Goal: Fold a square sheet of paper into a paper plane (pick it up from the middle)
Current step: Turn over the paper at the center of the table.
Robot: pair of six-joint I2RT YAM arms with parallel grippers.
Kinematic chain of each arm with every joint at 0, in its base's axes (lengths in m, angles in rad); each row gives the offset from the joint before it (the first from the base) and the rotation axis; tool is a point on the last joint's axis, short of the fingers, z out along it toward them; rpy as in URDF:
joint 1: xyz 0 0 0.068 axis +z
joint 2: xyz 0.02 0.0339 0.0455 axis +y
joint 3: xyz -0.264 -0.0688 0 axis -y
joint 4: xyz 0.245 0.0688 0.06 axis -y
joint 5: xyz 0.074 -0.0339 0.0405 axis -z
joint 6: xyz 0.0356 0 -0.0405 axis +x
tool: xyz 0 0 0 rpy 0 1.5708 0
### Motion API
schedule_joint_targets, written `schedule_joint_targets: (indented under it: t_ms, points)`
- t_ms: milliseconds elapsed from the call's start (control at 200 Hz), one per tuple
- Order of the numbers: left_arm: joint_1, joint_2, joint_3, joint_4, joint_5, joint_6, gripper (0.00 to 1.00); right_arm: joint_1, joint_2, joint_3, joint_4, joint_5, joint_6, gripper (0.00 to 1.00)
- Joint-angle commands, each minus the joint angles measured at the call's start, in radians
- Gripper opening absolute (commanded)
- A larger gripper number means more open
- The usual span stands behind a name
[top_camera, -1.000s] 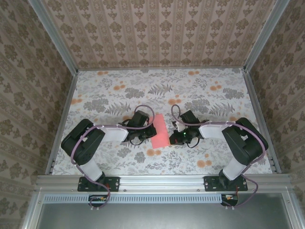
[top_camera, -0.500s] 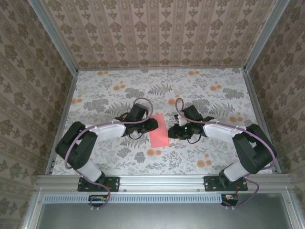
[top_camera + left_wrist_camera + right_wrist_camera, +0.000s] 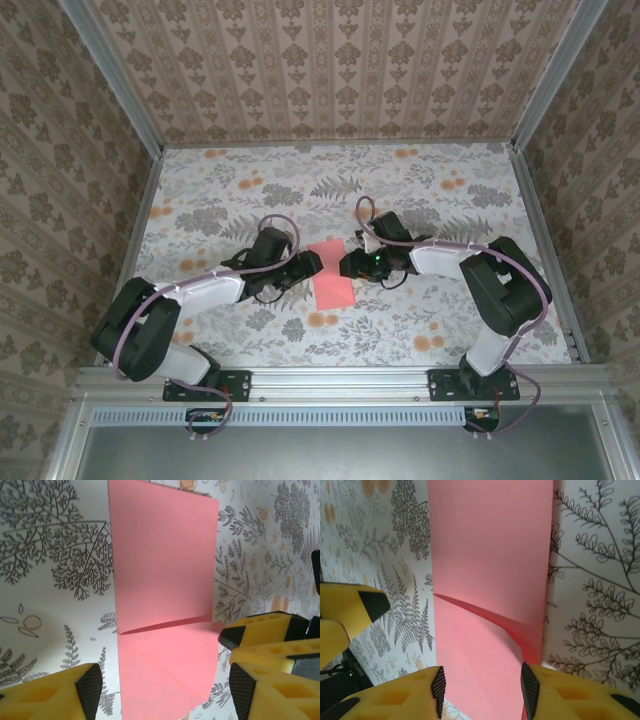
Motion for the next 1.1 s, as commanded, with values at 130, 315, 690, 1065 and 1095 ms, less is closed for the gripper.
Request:
schedule_joint_targets:
  t_ms: [130, 315, 690, 1065, 1095]
  points:
    - [0.001, 0.037, -0.025, 0.129, 0.072, -0.065, 0.71, -0.012, 0.054, 0.045, 0.03, -0.024, -0.042, 0.44]
    - [-0.005, 0.061, -0.025, 0.154, 0.085, -0.071, 0.7, -0.029, 0.046, 0.032, 0.031, 0.0, -0.051, 0.46]
    - [-0.013, 0.069, -0.019, 0.146, 0.073, -0.063, 0.68, -0.041, 0.067, 0.045, 0.019, -0.045, -0.058, 0.4]
    - [-0.019, 0.091, -0.017, 0.162, 0.09, -0.069, 0.65, -0.041, 0.086, 0.05, 0.044, -0.099, -0.061, 0.17]
    - [-0.021, 0.092, -0.018, 0.165, 0.093, -0.069, 0.64, -0.044, 0.084, 0.047, 0.047, -0.09, -0.057, 0.15]
